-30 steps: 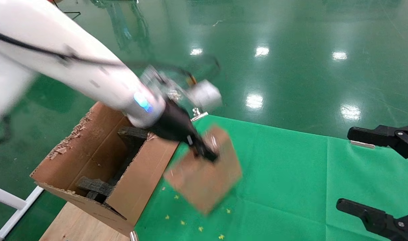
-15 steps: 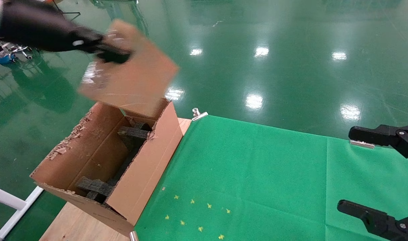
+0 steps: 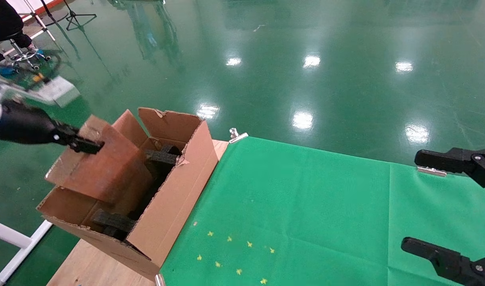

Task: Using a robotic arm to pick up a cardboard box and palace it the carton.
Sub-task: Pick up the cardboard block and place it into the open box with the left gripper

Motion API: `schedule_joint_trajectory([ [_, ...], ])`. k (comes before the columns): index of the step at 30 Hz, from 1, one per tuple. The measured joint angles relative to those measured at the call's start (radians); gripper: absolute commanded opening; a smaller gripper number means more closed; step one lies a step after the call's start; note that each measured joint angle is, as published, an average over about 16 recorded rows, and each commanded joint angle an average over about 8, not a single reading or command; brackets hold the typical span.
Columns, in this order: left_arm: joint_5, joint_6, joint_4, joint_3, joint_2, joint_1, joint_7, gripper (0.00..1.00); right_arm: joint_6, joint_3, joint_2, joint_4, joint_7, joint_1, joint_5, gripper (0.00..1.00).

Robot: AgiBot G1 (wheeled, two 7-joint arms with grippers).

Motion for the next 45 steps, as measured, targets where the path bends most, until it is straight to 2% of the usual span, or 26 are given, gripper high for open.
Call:
schedule_joint_trajectory([
  [8, 0.018, -0.111, 0.233, 0.012, 0.102, 0.051, 0.101, 0.0, 0.0, 0.0, 0.0, 0.0, 0.0, 0.0, 0.0, 1.0],
  [18, 0.013, -0.239, 0.419, 0.011, 0.186, 0.134, 0.139, 0.0, 0.0, 0.0, 0.0, 0.0, 0.0, 0.0, 0.0, 1.0],
  [19, 0.012, -0.252, 0.432, 0.01, 0.191, 0.142, 0.14, 0.1, 0.0, 0.0, 0.0, 0.0, 0.0, 0.0, 0.0, 1.0],
  [26, 0.004, -0.335, 0.487, 0.004, 0.215, 0.186, 0.145, 0.97, 0.0, 0.0, 0.0, 0.0, 0.0, 0.0, 0.0, 1.0],
  [27, 0.004, -0.344, 0.49, 0.004, 0.217, 0.189, 0.146, 1.0, 0.0, 0.0, 0.0, 0.0, 0.0, 0.0, 0.0, 1.0],
  [45, 0.004, -0.359, 0.491, 0.003, 0.217, 0.191, 0.147, 1.0, 0.0, 0.0, 0.0, 0.0, 0.0, 0.0, 0.0, 1.0],
])
